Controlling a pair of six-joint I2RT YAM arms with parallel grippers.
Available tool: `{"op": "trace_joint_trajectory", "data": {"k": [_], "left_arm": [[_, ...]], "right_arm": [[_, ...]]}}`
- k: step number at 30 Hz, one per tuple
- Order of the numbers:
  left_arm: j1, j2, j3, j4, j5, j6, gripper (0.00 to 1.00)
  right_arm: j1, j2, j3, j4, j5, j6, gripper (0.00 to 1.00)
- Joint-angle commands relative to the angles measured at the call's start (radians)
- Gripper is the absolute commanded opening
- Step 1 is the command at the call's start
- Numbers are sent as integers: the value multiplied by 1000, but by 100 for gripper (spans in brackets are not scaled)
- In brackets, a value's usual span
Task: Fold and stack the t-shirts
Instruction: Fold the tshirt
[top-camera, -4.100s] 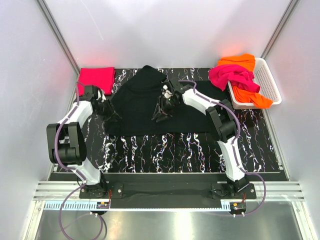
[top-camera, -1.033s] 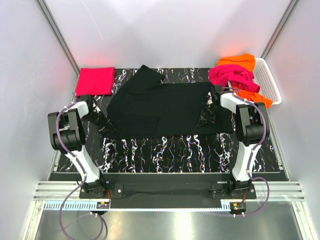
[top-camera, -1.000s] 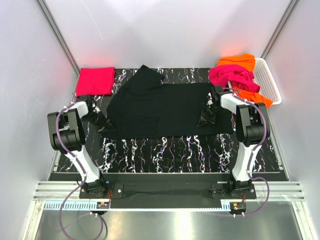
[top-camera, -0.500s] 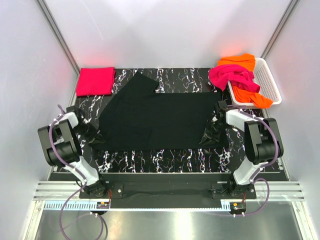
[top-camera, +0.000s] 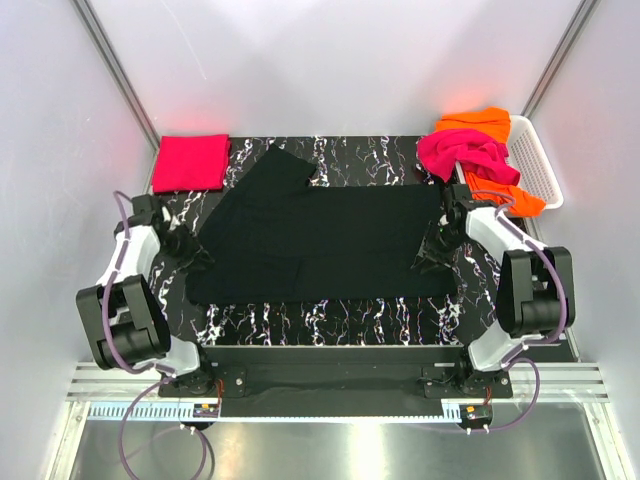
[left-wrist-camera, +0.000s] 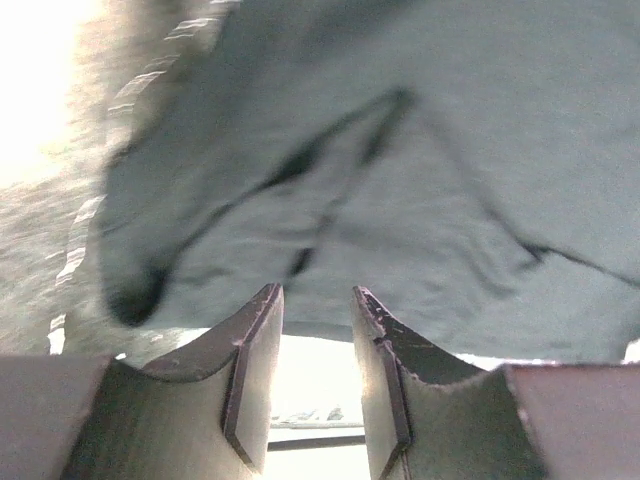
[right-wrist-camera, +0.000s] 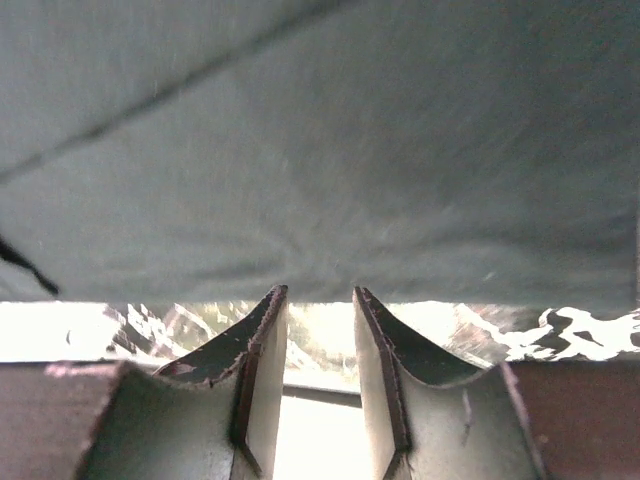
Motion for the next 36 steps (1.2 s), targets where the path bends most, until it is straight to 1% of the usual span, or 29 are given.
{"op": "trace_joint_trajectory", "data": {"k": [1,4,6,9,10,13,15,18,21,22,23,25,26,27,29,30,31,33,34,35,36], "left_arm": [[-54,44,42,65,91,10,38],[-61,138,34,91,110,3,38],[-60,192,31,86,78,10,38],[-37,212,5,82,12,18,38],[-11,216,-3,76,6,24,38],[24,206,-38,62,-19,38,38],[29,190,-59,59,-20,41,38],[29,111,-63,45,27,24,39],[5,2,-14,20,49,7,42],[-20,-18,8,11,52,7,45],[-32,-55,54,11,50,1,46],[-78,-67,130,25,35,-19,51],[-97,-63,160,37,30,-26,51],[-132,-37,187,54,26,-34,51],[-169,6,270,130,1,-34,51],[-193,62,298,190,-7,-25,51],[-201,92,348,222,-2,-20,51],[-207,196,413,288,10,-13,51],[-209,234,472,314,16,-8,51],[-213,268,500,344,26,1,51],[-215,341,563,388,42,7,51]], "right_arm": [[-12,73,60,-20,76,1,38],[-16,123,56,-20,95,37,36],[-16,127,24,-12,110,56,36],[-18,93,-30,-12,159,74,37],[-22,81,-45,-12,178,76,37],[-30,35,-105,-12,182,90,38],[-35,8,-135,-12,170,87,39],[-35,-22,-119,-27,147,65,41],[-35,-51,-35,-60,146,32,44],[-33,-54,-8,-66,135,22,50],[-33,-50,55,-76,129,12,52],[-33,-38,142,-83,112,-5,60],[-35,-18,172,-83,110,-5,61],[-33,-6,201,-80,109,-2,61],[-33,43,288,-66,101,5,62],[-33,62,315,-64,113,24,63],[-33,82,370,-60,113,33,63],[-33,139,420,-46,107,44,63],[-33,155,469,-41,112,48,63],[-33,194,491,-32,113,51,63],[-33,212,537,-30,112,51,63]]}}
